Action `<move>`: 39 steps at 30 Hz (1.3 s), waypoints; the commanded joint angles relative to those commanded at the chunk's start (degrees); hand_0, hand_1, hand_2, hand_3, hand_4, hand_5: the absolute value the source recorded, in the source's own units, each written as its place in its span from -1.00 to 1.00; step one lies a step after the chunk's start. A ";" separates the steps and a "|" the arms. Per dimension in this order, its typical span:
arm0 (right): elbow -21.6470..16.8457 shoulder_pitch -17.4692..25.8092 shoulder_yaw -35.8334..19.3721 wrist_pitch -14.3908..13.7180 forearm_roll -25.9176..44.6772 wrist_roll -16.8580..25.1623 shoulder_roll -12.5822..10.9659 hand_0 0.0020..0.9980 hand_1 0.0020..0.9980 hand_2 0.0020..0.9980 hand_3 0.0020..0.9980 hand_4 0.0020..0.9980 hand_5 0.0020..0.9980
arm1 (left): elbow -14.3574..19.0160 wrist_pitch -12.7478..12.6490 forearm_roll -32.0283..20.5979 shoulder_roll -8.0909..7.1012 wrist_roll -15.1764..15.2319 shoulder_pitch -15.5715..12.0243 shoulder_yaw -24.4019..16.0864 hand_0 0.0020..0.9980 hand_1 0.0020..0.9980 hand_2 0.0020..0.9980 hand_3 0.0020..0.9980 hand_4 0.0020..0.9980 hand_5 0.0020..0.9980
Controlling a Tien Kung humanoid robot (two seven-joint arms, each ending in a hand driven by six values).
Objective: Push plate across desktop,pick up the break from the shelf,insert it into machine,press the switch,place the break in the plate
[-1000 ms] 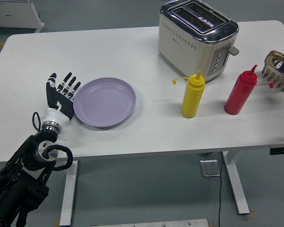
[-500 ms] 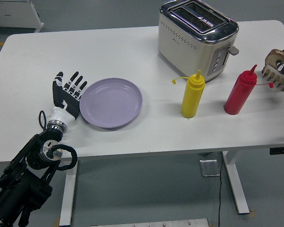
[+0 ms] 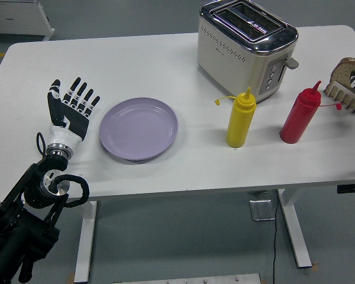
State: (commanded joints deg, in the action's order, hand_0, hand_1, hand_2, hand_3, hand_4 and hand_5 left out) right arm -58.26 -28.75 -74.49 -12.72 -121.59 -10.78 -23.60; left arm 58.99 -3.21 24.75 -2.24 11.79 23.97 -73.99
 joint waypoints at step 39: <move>-10.99 -10.80 5.87 -22.25 17.74 10.08 1.74 -0.62 -0.46 -0.26 -0.07 -0.54 -1.00 | 14.79 -0.51 0.23 -5.09 -0.31 -12.27 -18.64 0.69 0.82 0.81 0.62 0.29 1.00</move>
State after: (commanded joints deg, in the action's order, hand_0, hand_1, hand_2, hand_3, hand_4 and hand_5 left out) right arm -69.25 -39.55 -68.63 -34.97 -103.85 -0.70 -21.86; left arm 73.78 -3.73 24.98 -7.32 11.48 11.69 -92.63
